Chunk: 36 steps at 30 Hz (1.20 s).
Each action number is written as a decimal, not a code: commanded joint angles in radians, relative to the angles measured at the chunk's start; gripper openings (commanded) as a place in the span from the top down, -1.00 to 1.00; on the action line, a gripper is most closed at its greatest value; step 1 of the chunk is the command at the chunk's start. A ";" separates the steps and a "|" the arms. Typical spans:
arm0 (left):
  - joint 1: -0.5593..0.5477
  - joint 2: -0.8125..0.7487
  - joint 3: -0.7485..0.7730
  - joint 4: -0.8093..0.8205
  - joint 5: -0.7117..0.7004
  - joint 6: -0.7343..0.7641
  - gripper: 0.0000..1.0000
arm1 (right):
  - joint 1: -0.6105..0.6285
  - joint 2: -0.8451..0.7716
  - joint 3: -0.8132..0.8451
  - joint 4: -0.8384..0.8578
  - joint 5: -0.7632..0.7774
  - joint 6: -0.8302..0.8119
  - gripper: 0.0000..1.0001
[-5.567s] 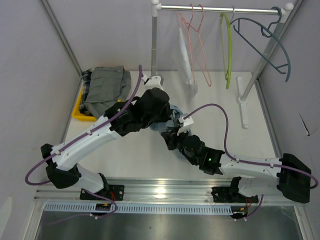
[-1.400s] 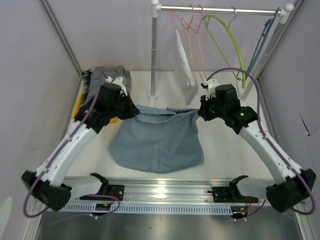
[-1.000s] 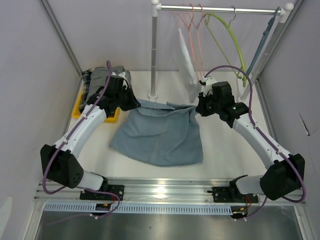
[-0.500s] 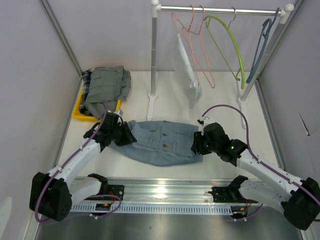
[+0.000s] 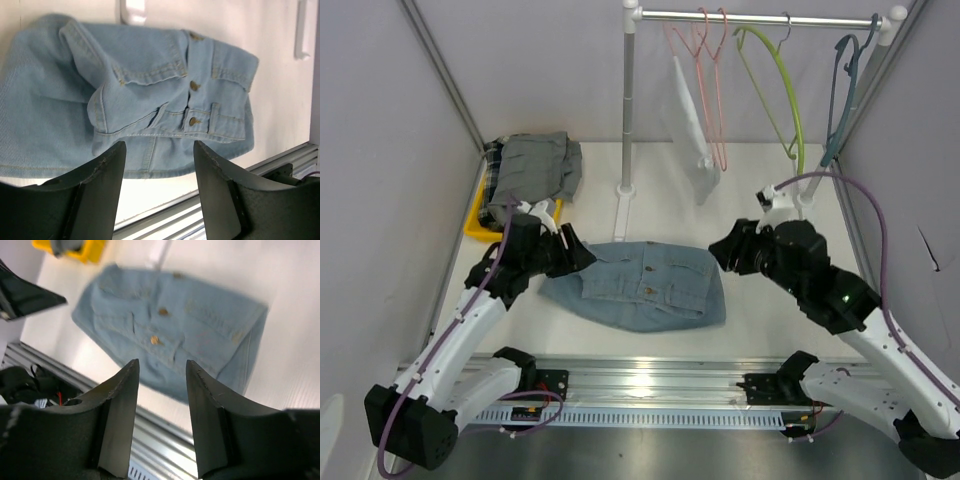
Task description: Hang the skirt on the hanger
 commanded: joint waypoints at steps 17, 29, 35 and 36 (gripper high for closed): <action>0.009 -0.024 0.159 -0.037 0.053 0.092 -0.23 | -0.371 0.938 1.293 0.057 -0.016 -0.304 0.08; 0.009 -0.007 0.159 -0.043 0.056 0.109 -0.23 | -0.427 1.077 1.327 0.218 -0.050 -0.283 -0.01; 0.009 0.002 0.156 -0.042 0.059 0.113 -0.23 | -0.427 0.941 1.131 0.322 0.077 -0.248 0.01; 0.009 0.002 0.158 -0.043 0.059 0.113 -0.23 | -0.427 0.919 1.060 0.340 0.092 -0.246 0.02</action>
